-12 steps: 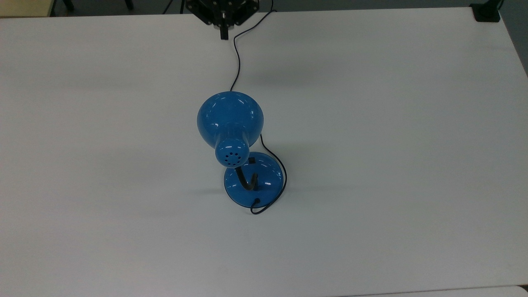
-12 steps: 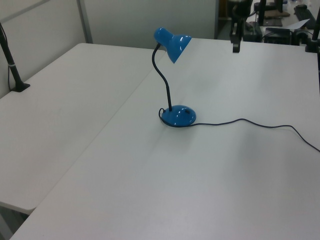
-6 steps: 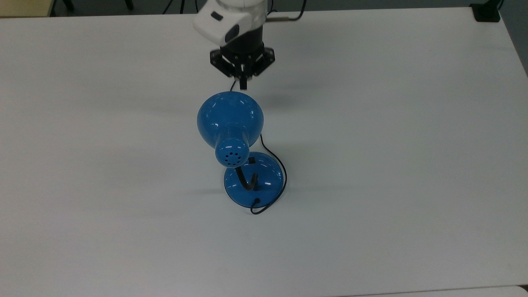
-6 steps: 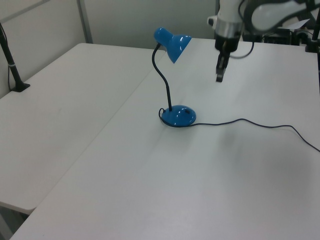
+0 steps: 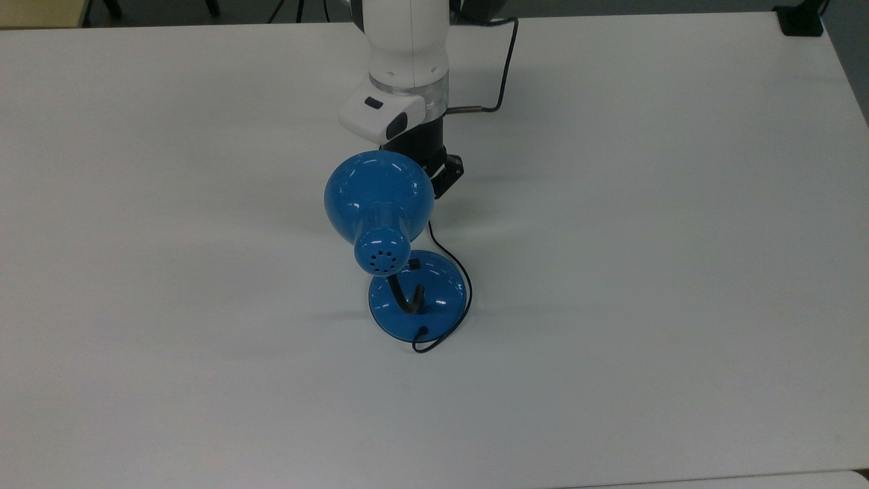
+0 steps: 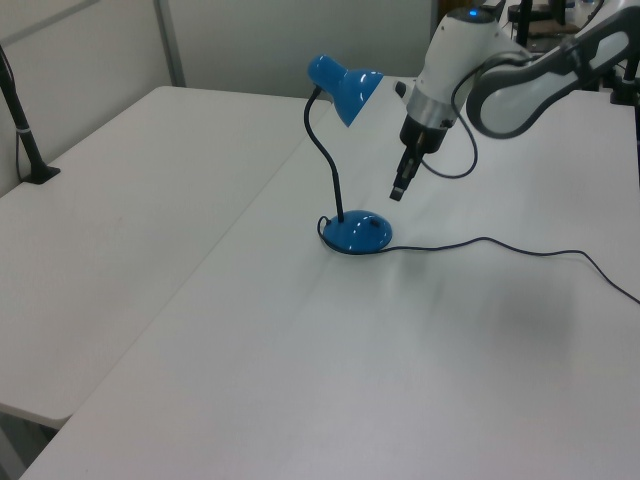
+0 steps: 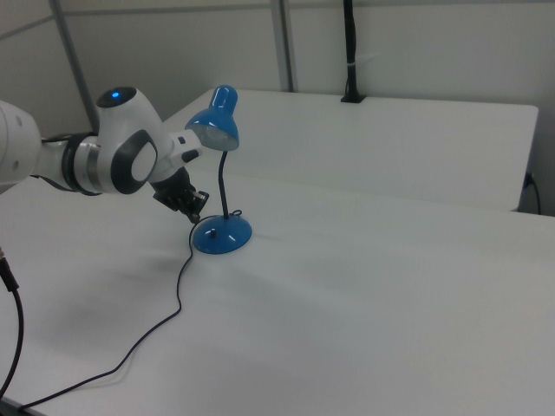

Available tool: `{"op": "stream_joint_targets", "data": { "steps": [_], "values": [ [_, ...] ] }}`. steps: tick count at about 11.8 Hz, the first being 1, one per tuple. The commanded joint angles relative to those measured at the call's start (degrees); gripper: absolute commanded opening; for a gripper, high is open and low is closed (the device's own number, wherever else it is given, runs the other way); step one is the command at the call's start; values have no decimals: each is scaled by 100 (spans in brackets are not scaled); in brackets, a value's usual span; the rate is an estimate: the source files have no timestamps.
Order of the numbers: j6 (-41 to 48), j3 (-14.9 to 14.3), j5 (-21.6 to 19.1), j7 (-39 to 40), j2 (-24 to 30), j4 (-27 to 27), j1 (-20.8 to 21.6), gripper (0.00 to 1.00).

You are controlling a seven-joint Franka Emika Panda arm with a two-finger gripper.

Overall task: Turn on the lamp
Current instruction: 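Move the gripper down to the switch on the blue lamp base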

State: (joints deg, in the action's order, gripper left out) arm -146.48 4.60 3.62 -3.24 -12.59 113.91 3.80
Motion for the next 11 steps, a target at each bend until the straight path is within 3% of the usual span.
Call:
{"op": "stream_joint_targets", "data": {
  "steps": [1, 5, 11],
  "values": [
    [-846, -38, 104, -10, -296, 44, 60, 0],
    [-1471, -38, 244, -53, -683, -9, 69, 0],
    [-1691, -38, 244, -80, -894, -79, 60, 0]
  ]
}}
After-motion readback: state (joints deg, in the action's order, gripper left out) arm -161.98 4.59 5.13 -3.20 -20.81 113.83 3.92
